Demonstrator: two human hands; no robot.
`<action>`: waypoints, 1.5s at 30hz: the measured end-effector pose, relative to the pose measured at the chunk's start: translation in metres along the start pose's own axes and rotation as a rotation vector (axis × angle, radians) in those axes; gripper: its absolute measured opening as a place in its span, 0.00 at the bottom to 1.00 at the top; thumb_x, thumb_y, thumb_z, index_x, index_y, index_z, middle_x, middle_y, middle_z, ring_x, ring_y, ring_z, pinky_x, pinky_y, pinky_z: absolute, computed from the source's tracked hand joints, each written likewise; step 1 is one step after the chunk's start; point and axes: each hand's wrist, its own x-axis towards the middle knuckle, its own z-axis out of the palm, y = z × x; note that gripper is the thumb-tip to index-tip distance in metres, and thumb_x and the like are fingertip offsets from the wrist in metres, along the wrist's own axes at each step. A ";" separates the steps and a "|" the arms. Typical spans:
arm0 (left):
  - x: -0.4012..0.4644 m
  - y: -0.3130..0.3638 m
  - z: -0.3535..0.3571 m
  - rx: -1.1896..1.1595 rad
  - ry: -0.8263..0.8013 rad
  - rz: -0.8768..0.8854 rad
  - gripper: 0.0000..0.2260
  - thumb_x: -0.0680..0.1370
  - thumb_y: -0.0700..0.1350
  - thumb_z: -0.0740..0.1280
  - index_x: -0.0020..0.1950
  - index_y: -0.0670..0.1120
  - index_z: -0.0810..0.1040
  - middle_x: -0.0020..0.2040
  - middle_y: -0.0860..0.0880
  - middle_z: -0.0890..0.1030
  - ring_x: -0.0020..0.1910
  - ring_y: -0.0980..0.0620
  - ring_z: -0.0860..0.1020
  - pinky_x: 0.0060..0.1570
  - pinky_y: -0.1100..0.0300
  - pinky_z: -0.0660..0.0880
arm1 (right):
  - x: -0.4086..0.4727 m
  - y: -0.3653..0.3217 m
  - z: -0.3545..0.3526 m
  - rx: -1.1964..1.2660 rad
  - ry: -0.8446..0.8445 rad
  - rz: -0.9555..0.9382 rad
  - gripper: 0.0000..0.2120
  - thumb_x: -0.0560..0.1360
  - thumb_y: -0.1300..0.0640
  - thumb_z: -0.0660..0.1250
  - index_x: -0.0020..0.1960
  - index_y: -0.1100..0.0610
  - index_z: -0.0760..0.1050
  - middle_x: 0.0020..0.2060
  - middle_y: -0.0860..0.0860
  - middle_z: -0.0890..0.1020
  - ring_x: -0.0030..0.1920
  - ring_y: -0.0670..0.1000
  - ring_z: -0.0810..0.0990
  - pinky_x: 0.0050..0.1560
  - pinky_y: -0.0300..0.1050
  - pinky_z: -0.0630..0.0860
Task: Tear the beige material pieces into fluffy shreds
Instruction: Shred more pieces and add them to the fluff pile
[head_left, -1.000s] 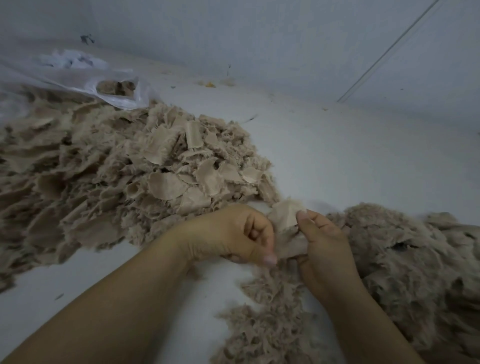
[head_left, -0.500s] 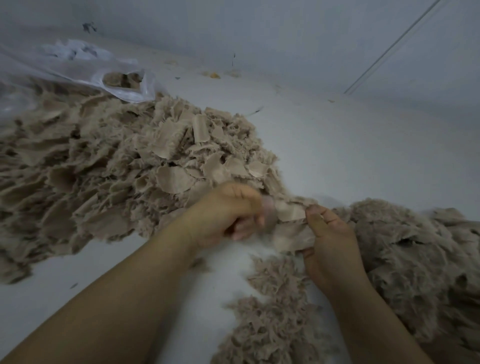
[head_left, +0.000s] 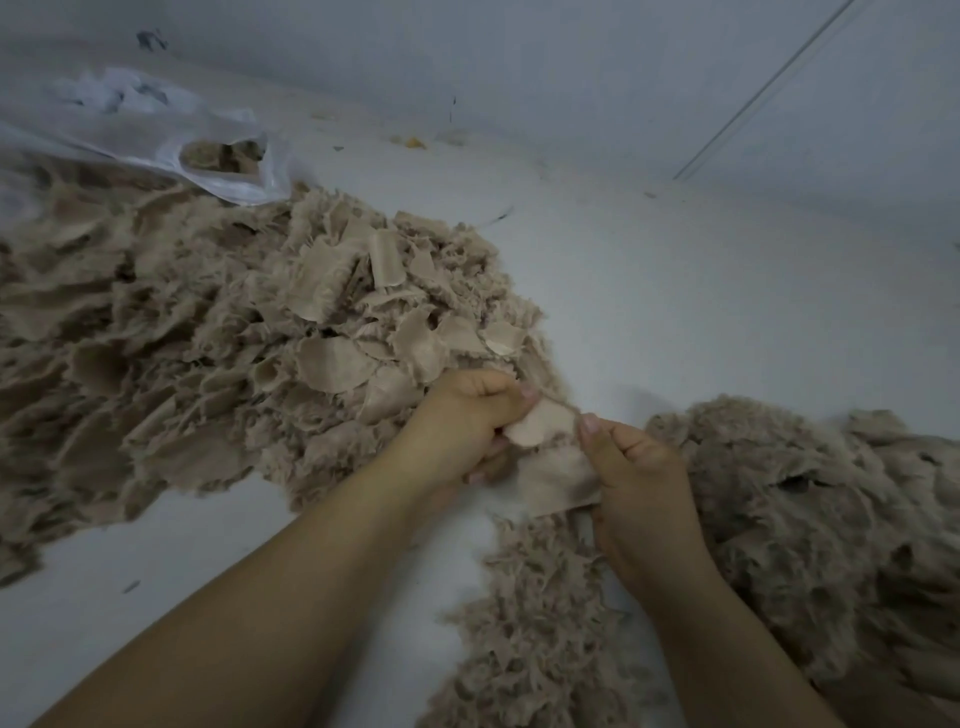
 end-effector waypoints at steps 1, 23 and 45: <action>0.001 0.001 -0.002 -0.083 0.010 -0.019 0.18 0.81 0.42 0.63 0.30 0.45 0.78 0.21 0.47 0.63 0.16 0.54 0.57 0.18 0.68 0.56 | 0.000 0.000 0.000 0.023 0.014 0.019 0.17 0.82 0.55 0.62 0.42 0.55 0.86 0.38 0.60 0.86 0.35 0.55 0.84 0.33 0.44 0.78; -0.007 -0.003 0.005 0.326 0.010 -0.055 0.10 0.78 0.40 0.69 0.38 0.37 0.78 0.23 0.45 0.76 0.16 0.52 0.69 0.19 0.65 0.66 | 0.007 0.007 -0.003 0.250 0.124 0.098 0.14 0.84 0.58 0.60 0.48 0.59 0.83 0.46 0.58 0.87 0.47 0.57 0.87 0.44 0.48 0.83; -0.010 -0.008 0.007 0.235 0.106 0.131 0.11 0.80 0.39 0.66 0.38 0.41 0.77 0.23 0.47 0.74 0.19 0.52 0.68 0.19 0.64 0.66 | 0.008 0.011 -0.008 0.155 -0.154 0.099 0.18 0.74 0.51 0.71 0.52 0.67 0.82 0.50 0.67 0.84 0.53 0.67 0.84 0.59 0.65 0.79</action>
